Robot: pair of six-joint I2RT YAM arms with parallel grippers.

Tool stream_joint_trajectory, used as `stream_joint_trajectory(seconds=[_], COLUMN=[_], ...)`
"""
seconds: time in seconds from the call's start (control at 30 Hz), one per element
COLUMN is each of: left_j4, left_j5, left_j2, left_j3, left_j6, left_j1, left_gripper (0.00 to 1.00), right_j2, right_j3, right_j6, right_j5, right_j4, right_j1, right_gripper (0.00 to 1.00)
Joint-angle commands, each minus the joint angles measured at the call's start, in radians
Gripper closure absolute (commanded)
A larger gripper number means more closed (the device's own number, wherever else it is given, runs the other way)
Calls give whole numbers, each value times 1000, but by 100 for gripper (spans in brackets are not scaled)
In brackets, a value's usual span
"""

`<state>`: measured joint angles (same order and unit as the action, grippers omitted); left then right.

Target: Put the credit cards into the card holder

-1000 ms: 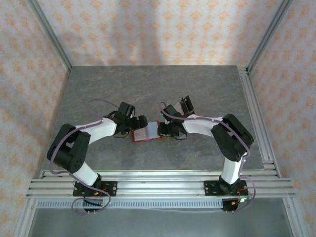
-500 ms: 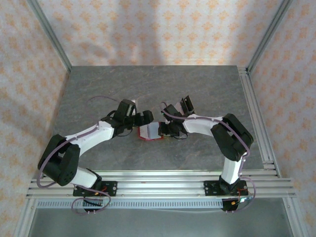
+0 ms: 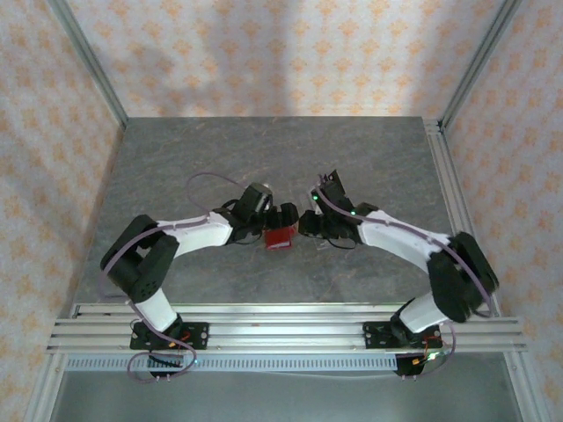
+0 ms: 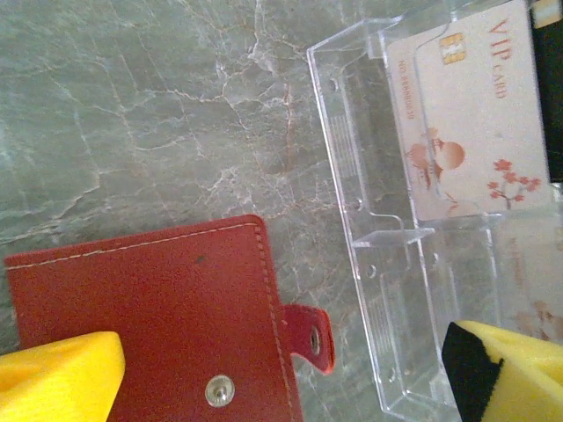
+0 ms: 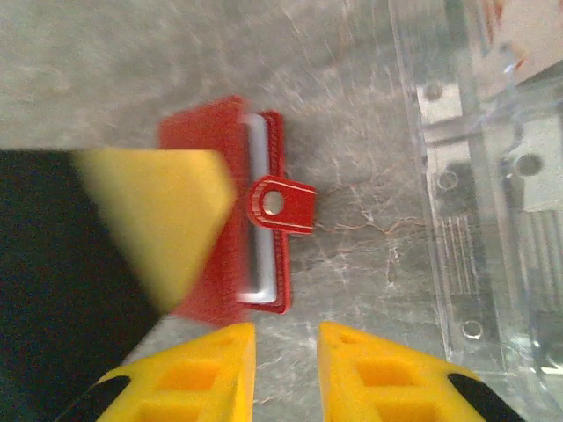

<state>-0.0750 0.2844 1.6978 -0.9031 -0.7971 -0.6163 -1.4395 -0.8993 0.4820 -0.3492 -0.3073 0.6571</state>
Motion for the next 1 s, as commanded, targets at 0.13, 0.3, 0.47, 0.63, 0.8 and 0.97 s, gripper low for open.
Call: stream_joint_trajectory(seconds=[0.13,0.3,0.47,0.63,0.8,0.97], left_j4=[39,139,292,409,451,524], left_j5=[-113,-189,-235,-277,-252,-248], left_j2=[49,-38,-113,-156,-152,-72], left_j3=[-75,-108,-170,-164,-134,-186], left_j6=[-42,-26,27,80,166,297], left_j1=[-31,-29,-6,56,123,127], left_gripper=[5,4,3,3,3,4], right_j2=[67,24,-50,-105,-142,-217], right_j3=[64,56,25,-3,-22,-43], right_j6=[44,67,71,82,89,91], right_j5=[30,-39,-76,-99,-104,-102], right_j4=[-14,53,102,142,161,183], right_j1=[-2,-1,1,5,21,27], right_gripper=[78,82,85,89,90,93])
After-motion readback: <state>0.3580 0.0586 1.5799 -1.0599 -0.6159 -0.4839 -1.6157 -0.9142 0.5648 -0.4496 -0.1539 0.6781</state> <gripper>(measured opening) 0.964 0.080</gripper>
